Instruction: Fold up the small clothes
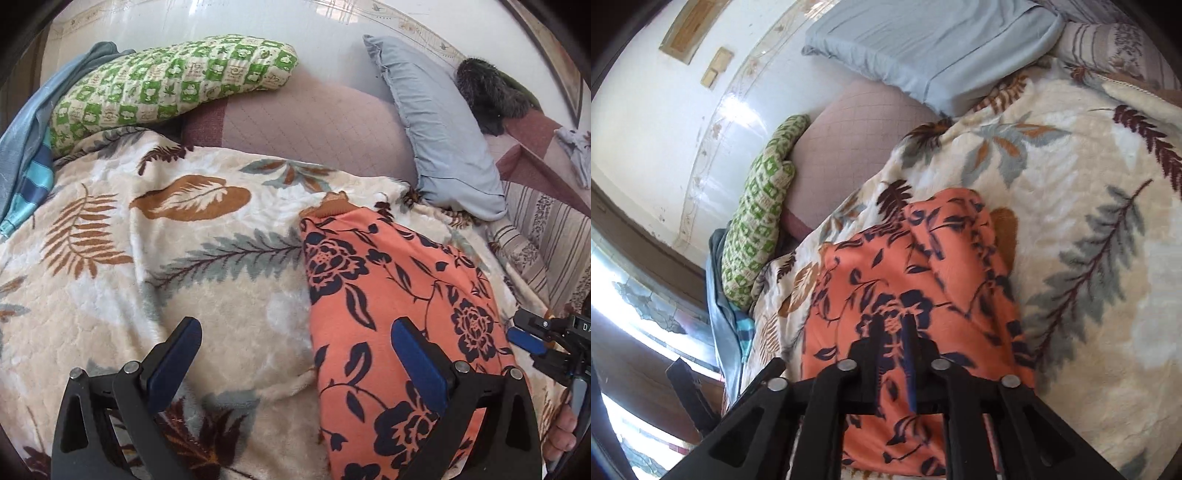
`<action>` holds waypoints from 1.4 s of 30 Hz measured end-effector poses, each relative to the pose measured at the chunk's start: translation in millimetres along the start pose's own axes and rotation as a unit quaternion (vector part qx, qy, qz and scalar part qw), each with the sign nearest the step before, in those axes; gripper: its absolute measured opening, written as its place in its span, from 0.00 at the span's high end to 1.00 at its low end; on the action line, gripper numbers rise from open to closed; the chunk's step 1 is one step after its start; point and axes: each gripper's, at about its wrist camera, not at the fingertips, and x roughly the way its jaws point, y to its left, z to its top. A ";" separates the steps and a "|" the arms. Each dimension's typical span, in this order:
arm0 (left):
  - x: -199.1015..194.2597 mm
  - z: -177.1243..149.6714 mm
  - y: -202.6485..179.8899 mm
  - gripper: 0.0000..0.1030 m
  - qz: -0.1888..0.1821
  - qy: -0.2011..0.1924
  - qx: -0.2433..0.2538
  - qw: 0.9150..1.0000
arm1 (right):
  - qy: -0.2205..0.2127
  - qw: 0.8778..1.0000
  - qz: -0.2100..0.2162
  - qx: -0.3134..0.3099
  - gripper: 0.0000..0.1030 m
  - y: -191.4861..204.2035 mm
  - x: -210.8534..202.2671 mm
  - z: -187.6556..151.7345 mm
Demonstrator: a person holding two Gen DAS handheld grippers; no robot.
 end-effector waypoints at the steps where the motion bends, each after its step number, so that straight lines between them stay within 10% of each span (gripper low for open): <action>1: 3.4 -0.6 -1.9 0.01 -0.013 0.007 -0.001 1.000 | 0.000 1.000 -0.005 0.018 0.43 -7.8 -0.9 2.9; 2: 7.2 -1.5 -3.8 0.01 -0.025 0.018 -0.003 1.000 | -0.009 0.999 0.001 0.035 0.26 -15.6 -4.8 4.4; 10: 29.6 -13.3 -11.5 0.01 -0.102 0.100 -0.019 0.990 | 0.054 0.995 0.010 0.084 0.26 -48.2 17.9 10.5; 42: 28.7 -18.3 -35.5 0.01 -0.028 0.087 0.064 0.994 | 0.089 0.996 -0.001 -0.008 0.35 -10.7 57.0 -3.0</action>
